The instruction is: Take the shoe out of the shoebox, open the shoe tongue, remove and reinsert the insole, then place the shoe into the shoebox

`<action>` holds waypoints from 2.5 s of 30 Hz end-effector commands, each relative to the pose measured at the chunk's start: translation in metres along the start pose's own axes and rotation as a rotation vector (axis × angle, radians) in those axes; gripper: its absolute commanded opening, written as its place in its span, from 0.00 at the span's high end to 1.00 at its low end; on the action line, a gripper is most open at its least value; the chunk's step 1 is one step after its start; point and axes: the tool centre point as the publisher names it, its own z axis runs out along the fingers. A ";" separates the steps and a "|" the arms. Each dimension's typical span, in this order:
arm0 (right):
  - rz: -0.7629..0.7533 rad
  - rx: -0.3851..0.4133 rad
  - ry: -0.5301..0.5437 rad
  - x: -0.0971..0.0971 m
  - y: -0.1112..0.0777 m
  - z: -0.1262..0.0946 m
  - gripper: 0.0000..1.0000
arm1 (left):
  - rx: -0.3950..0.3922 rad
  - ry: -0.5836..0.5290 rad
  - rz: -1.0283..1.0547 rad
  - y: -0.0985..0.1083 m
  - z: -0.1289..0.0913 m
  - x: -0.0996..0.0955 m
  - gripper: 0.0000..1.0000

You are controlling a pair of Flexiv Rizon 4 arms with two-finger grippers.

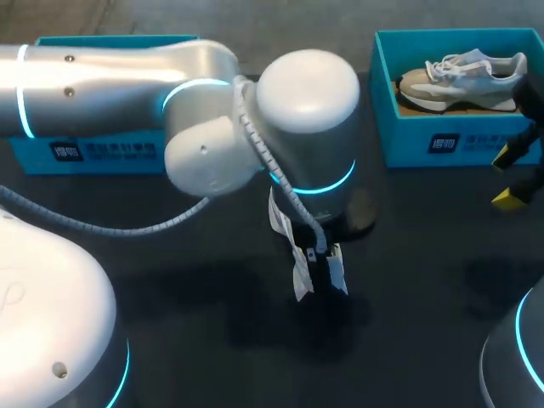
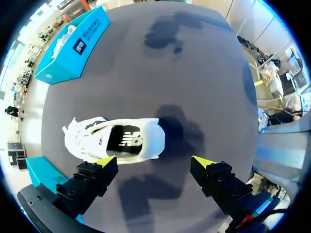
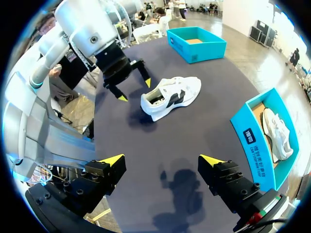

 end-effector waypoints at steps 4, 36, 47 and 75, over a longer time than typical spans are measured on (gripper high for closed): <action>0.002 0.004 0.002 -0.002 0.001 0.001 0.00 | 0.007 0.008 -0.012 -0.012 0.026 -0.003 0.00; 0.002 0.004 0.002 -0.002 0.001 0.001 0.00 | -0.052 0.080 -0.009 -0.018 0.096 0.004 0.09; 0.002 0.004 0.002 -0.002 0.001 0.001 0.00 | -0.066 0.087 -0.014 -0.014 0.101 0.007 0.55; 0.002 0.004 0.002 -0.002 0.001 0.001 0.00 | -0.133 0.087 -0.005 -0.007 -0.013 -0.017 1.00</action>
